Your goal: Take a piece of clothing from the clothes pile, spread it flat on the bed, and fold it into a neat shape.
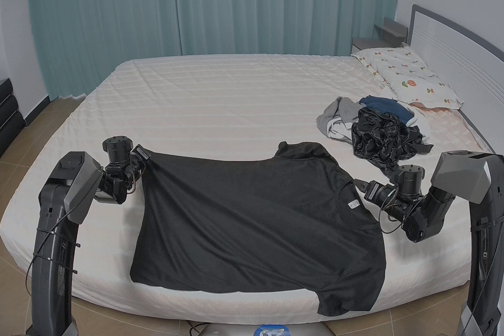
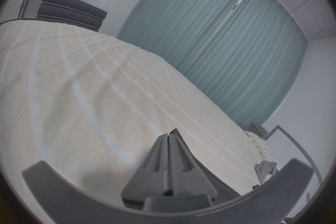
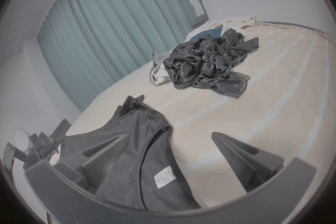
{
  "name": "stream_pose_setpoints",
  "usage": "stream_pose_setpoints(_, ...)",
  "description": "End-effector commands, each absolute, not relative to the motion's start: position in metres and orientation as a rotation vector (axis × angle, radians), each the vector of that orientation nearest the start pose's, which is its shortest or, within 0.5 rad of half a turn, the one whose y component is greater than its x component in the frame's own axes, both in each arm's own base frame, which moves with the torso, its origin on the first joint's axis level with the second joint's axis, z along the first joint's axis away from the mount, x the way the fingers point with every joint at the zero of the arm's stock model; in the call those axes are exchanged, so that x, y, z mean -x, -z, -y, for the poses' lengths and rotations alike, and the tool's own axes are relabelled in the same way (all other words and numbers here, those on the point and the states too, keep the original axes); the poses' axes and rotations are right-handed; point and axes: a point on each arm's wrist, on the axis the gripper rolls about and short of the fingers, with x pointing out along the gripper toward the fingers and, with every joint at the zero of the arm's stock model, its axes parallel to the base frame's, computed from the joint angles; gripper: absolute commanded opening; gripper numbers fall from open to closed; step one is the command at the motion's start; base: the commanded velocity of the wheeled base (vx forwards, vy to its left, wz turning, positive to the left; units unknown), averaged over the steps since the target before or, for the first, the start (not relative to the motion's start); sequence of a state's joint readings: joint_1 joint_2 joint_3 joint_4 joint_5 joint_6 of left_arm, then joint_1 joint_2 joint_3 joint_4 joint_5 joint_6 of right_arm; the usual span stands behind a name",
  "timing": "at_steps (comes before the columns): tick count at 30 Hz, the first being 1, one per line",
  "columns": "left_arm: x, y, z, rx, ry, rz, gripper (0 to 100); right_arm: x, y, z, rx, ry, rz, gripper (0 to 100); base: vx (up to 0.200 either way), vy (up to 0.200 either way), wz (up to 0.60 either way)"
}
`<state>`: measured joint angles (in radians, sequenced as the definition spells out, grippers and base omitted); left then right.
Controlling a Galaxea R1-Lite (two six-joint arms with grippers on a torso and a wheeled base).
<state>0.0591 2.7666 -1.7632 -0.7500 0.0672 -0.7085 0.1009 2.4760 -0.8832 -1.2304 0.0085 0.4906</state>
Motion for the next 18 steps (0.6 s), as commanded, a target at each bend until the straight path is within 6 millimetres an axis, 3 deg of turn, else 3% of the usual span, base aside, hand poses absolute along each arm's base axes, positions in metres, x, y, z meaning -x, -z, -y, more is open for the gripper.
stream_pose_setpoints(1,-0.535,0.019,-0.033,0.705,-0.205,-0.195,100,-0.399,0.028,-0.041,-0.469,-0.017,-0.386,100,0.0,0.0,0.0)
stream_pose_setpoints(6,-0.531,0.016,-0.033,0.701,-0.214,-0.203,100,-0.386,0.016,-0.035,-0.504,-0.003,-0.392,100,0.0,0.0,0.0)
stream_pose_setpoints(7,-0.526,0.003,-0.036,0.704,-0.217,-0.197,100,-0.38,0.011,-0.032,-0.519,0.007,-0.389,100,0.0,0.0,0.0)
stream_pose_setpoints(8,-0.526,0.003,-0.036,0.704,-0.217,-0.197,100,-0.38,0.011,-0.032,-0.519,0.007,-0.389,100,0.0,0.0,0.0)
stream_pose_setpoints(9,-0.512,-0.012,-0.037,0.708,-0.217,-0.219,100,-0.37,0.004,-0.028,-0.542,0.01,-0.39,100,0.0,0.0,0.0)
stream_pose_setpoints(13,-0.475,-0.032,-0.031,0.72,-0.176,-0.292,100,-0.344,-0.005,-0.022,-0.58,-0.021,-0.431,100,0.0,0.0,0.0)
stream_pose_setpoints(14,-0.457,-0.038,-0.029,0.727,-0.154,-0.319,100,-0.332,-0.007,-0.02,-0.59,-0.023,-0.452,100,0.0,0.0,0.0)
stream_pose_setpoints(18,-0.421,-0.037,-0.021,0.736,-0.114,-0.396,100,-0.309,-0.01,-0.021,-0.588,-0.017,-0.497,100,0.0,0.0,0.0)
